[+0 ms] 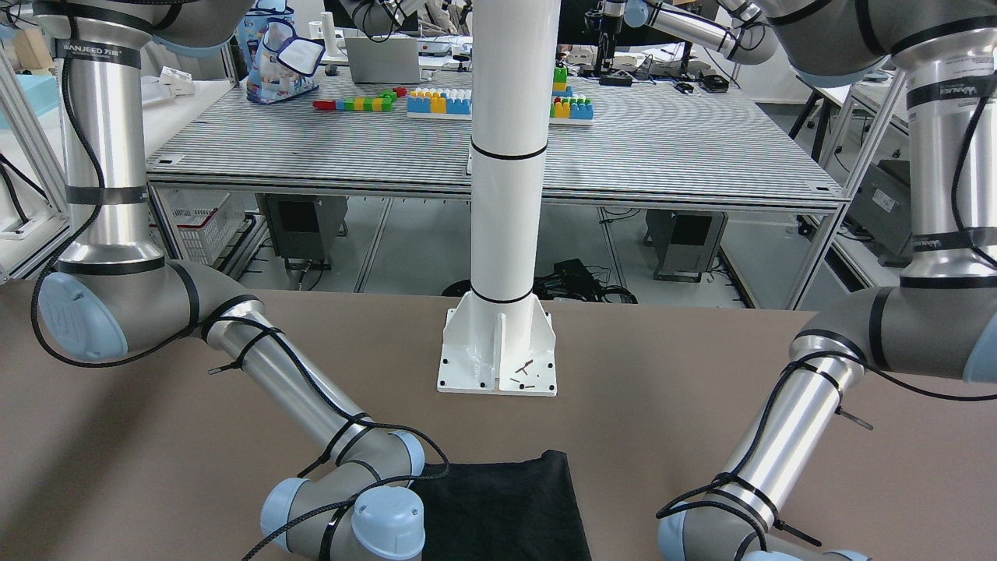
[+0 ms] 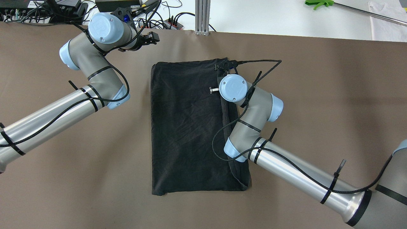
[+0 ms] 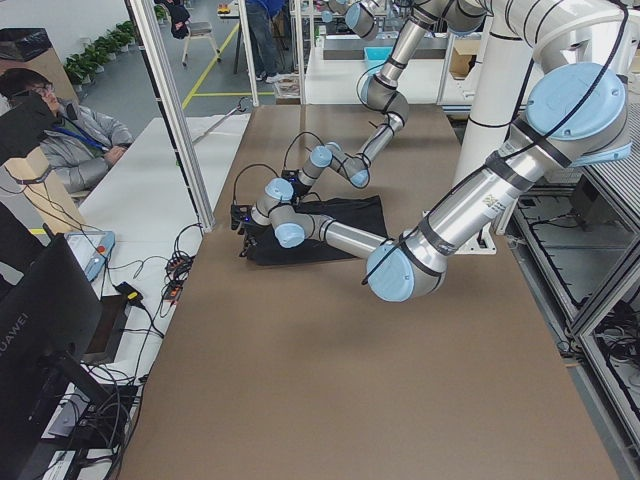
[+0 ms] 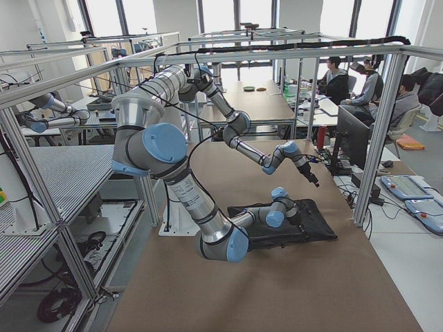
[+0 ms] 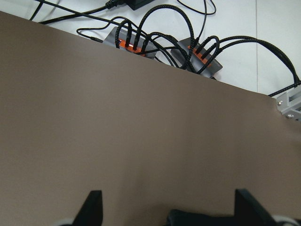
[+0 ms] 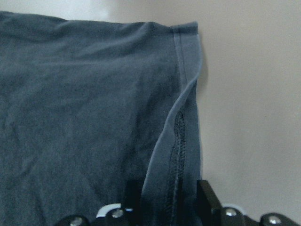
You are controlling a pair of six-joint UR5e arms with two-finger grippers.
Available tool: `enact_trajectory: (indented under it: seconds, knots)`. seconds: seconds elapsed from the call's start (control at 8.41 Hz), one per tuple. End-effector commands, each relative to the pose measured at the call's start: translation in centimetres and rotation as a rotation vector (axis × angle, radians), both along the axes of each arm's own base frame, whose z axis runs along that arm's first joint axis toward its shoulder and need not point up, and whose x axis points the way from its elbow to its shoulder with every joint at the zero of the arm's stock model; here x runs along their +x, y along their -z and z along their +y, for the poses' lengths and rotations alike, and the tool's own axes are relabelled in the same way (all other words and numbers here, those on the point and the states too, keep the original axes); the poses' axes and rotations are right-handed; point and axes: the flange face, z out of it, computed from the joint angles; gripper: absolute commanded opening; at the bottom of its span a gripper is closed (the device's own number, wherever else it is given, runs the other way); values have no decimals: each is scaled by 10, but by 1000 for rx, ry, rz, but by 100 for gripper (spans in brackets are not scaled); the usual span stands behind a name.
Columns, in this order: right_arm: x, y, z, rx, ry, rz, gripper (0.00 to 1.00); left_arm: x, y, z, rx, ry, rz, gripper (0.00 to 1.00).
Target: Fold clothes
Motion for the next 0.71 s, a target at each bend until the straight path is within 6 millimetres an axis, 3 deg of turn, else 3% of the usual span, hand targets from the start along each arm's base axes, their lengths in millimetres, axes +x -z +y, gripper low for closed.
enact_trajectory:
  seconds: [0.0, 0.36, 0.59]
  knots:
    - [1, 6, 2, 13, 9, -5, 6, 0, 0, 0, -1, 0, -1, 100]
    - [7, 2, 5, 16, 12, -8, 7, 0, 0, 0, -1, 0, -1, 100]
    - [12, -7, 7, 13, 10, -5, 23, 0, 0, 0, 0, 0, 0, 100]
